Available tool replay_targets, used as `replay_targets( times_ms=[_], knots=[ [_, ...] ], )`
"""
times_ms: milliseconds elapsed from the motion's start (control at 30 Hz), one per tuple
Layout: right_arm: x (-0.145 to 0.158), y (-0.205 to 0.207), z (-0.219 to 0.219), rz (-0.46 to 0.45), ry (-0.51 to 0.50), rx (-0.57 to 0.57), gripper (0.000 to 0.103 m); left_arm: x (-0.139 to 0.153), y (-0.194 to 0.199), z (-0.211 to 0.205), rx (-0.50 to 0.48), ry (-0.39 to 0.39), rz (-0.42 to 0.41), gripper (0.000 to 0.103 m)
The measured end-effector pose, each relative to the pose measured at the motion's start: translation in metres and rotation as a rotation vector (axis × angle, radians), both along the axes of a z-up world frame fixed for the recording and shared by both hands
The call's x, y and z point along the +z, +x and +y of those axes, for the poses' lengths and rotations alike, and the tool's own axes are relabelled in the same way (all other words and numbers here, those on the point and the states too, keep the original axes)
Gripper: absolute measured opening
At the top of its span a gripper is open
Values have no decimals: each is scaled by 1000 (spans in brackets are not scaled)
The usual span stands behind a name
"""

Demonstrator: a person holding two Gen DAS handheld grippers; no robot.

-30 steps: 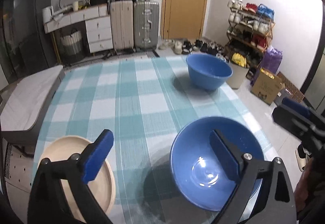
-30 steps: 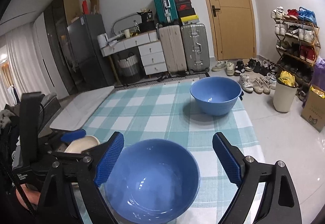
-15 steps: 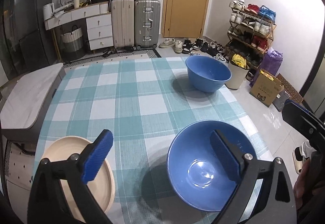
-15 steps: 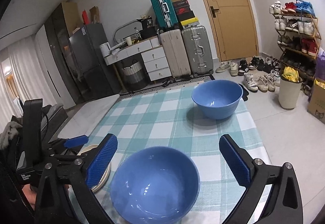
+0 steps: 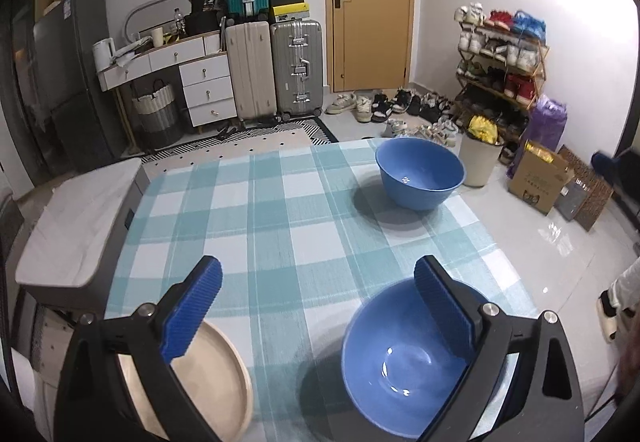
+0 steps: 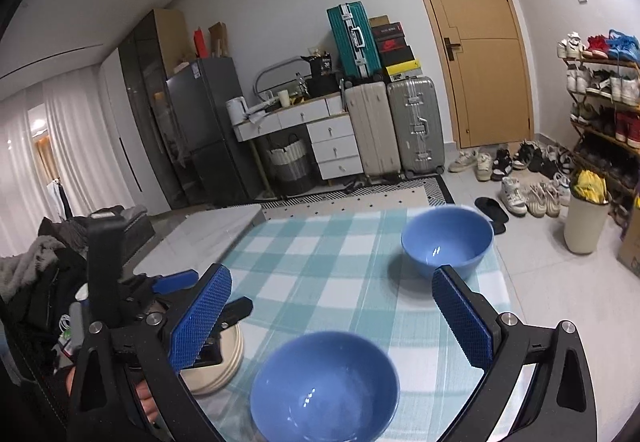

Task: Organize plates and bowls
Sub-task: 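Move both tools toward the remaining blue bowls on the cloth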

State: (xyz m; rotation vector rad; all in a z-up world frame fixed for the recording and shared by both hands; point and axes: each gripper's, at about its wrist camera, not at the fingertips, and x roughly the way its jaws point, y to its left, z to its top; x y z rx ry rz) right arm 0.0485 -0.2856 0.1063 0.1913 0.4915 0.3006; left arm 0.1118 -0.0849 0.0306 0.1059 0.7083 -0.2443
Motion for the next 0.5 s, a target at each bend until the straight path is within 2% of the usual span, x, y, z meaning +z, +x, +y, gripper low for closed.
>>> replay_targets(
  times_ms=[167,300,367,500],
  knots=[
    [11,30,-26,18,40,4,102,1,39,-13,-33,31,49,98],
    [10,51,-59,11,218,67,102,12,60,-25,-50,65,41,98],
    [10,60,-72,-10,239,43,102,18,72,-31,-68,65,38,98],
    [2,95,-90,54,217,-28,102,13,113,-53,-137,56,139,98]
  ],
)
